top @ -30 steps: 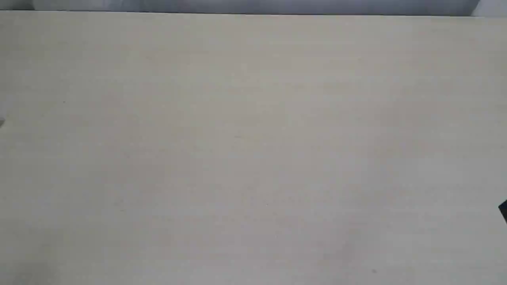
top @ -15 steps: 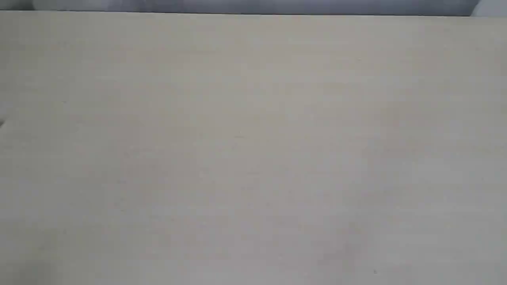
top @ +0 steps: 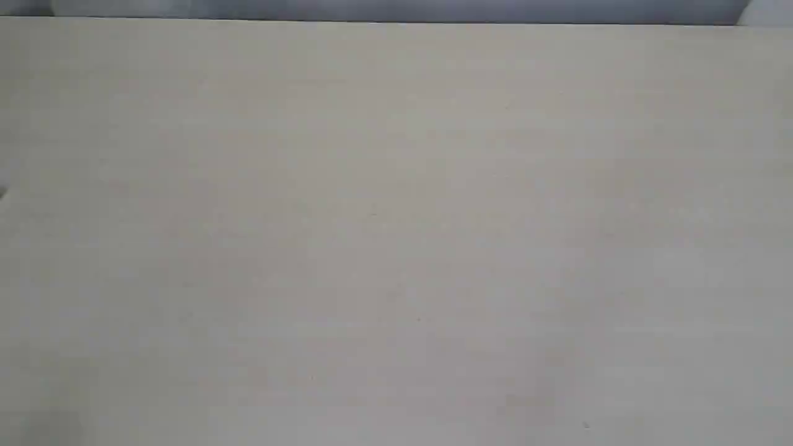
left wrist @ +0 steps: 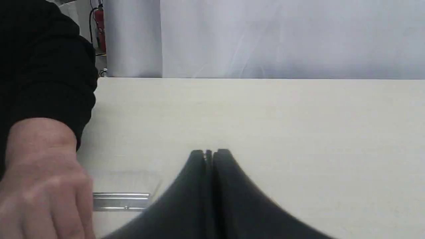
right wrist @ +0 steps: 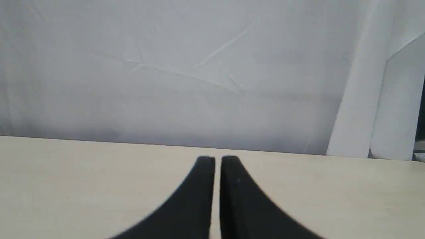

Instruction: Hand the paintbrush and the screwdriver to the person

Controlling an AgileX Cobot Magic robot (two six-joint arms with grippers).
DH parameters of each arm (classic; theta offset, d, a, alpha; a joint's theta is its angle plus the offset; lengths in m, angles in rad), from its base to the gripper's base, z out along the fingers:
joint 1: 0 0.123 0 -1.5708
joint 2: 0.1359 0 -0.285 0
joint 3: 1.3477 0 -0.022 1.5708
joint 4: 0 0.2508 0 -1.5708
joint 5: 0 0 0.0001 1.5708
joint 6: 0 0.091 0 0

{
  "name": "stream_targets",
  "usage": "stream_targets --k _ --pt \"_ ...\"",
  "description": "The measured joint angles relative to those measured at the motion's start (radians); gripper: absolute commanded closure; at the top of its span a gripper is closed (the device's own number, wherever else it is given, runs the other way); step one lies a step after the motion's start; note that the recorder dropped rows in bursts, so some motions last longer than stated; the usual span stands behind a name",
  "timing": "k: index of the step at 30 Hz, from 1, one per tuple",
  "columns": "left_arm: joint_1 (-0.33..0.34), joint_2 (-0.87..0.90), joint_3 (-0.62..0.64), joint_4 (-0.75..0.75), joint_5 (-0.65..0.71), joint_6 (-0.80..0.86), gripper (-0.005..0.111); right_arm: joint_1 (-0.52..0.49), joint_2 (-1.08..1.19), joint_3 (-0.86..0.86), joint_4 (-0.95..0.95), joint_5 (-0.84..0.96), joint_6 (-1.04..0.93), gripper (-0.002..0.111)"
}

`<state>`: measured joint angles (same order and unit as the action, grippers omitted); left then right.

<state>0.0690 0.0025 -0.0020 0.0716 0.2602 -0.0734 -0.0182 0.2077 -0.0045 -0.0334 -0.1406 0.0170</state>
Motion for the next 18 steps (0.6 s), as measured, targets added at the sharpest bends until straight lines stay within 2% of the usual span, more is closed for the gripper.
stream_targets --k 13,18 --pt "0.000 0.000 0.000 0.000 0.000 0.000 0.107 0.000 -0.002 0.000 0.000 0.011 -0.002 0.104" --pt "0.000 0.000 0.000 0.000 0.000 0.000 0.107 0.000 -0.078 0.000 0.000 0.096 0.000 0.104"
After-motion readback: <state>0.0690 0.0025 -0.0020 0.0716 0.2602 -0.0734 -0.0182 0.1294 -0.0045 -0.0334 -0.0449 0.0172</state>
